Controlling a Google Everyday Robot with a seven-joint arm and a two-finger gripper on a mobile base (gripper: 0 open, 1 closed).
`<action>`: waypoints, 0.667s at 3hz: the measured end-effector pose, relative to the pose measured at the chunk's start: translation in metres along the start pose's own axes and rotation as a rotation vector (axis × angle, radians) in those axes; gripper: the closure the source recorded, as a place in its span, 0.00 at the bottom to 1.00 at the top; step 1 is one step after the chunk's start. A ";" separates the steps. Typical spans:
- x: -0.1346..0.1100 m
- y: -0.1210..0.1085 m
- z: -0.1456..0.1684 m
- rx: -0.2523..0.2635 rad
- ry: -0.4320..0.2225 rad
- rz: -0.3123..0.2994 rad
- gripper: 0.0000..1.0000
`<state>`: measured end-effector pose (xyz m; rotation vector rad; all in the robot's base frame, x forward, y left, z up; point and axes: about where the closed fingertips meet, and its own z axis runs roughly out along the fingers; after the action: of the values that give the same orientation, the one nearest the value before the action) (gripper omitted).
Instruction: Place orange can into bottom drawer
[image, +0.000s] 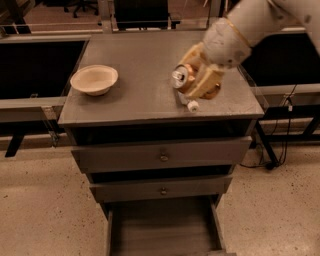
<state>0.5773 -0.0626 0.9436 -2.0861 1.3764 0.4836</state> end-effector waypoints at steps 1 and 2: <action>0.071 0.067 -0.028 0.018 0.025 0.159 1.00; 0.088 0.082 -0.043 0.052 0.036 0.200 1.00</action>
Offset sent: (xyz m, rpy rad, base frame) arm -0.0323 -0.0834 -0.0368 -0.0119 0.0791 -0.1316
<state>0.5366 -0.1765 0.9020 -1.9340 1.6110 0.4883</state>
